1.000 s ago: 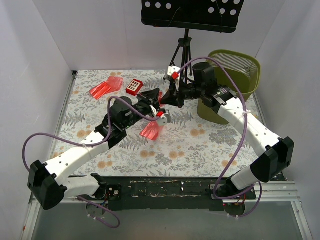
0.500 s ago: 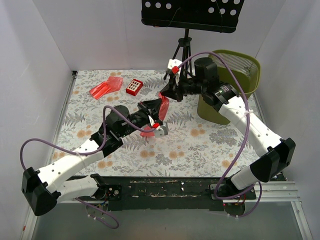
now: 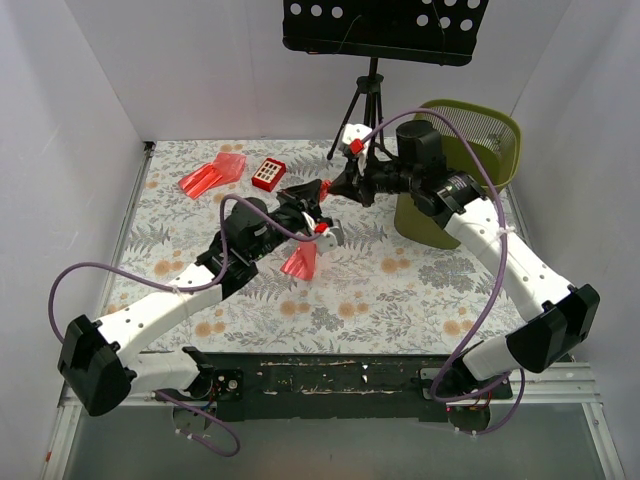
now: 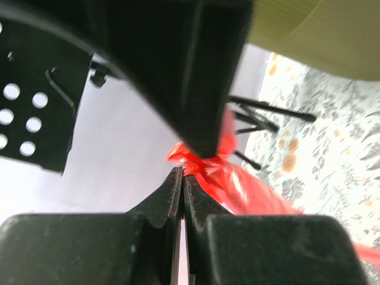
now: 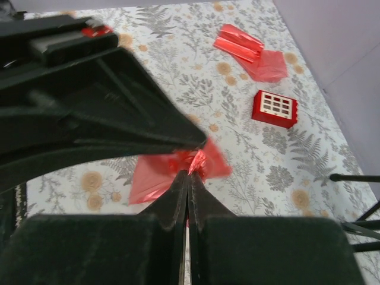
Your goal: Put the trash bags into the trash bin
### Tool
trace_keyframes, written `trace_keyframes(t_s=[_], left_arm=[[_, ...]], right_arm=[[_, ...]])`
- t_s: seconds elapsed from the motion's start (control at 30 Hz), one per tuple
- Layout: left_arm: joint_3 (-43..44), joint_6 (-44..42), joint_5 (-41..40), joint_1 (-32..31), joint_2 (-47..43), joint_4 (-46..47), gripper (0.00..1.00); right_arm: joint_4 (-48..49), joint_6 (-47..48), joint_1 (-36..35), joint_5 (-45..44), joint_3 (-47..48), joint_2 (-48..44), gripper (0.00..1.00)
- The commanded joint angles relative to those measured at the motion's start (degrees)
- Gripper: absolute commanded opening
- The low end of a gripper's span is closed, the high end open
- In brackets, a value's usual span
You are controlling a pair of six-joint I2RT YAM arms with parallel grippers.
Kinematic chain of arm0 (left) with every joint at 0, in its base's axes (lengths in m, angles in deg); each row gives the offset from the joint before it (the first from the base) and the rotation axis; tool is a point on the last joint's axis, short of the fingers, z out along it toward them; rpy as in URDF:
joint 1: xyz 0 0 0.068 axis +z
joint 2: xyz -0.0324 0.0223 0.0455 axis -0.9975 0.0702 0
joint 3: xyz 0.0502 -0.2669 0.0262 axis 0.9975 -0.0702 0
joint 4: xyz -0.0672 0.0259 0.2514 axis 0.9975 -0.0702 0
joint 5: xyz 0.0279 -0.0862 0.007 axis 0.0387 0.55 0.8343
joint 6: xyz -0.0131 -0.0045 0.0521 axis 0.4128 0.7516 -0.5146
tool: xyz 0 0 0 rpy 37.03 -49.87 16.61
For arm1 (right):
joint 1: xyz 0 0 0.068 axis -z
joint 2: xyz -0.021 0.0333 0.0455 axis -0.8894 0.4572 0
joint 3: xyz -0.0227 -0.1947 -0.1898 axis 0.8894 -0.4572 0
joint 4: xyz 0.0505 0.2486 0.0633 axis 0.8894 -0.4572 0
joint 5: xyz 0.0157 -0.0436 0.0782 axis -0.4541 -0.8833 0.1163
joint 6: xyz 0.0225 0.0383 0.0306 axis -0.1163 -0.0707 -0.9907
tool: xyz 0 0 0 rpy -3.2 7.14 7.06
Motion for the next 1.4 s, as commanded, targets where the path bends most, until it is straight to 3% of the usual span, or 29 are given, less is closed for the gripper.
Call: trace_keyframes(t_s=[0.0, 0.47, 0.7, 0.83, 1.17, 1.37], left_arm=[[0.0, 0.5, -3.9, 1.9, -4.3, -1.3, 0.00], [0.4, -0.5, 6.7, 1.4, -4.4, -2.8, 0.00], [-0.8, -0.3, -0.8, 1.8, -2.1, -3.5, 0.00], [-2.3, -0.1, 0.4, 1.7, -4.2, -6.9, 0.00], [3.6, 0.5, -1.5, 1.7, -2.9, 3.1, 0.00], [2.6, 0.0, 1.2, 1.7, -4.0, -0.8, 0.00]], right_arm=[[-2.2, 1.0, -1.7, 3.6, 1.4, -1.9, 0.01], [4.5, -4.6, -1.7, 0.0, 5.1, 4.8, 0.01], [5.2, -6.8, -1.7, 8.7, 8.9, 2.1, 0.01], [5.4, -7.4, -1.8, 7.8, 9.5, 1.2, 0.01], [3.4, -1.7, -1.7, 3.5, -4.5, -1.9, 0.01], [4.2, -3.2, -1.8, 3.1, -1.4, -1.8, 0.01]])
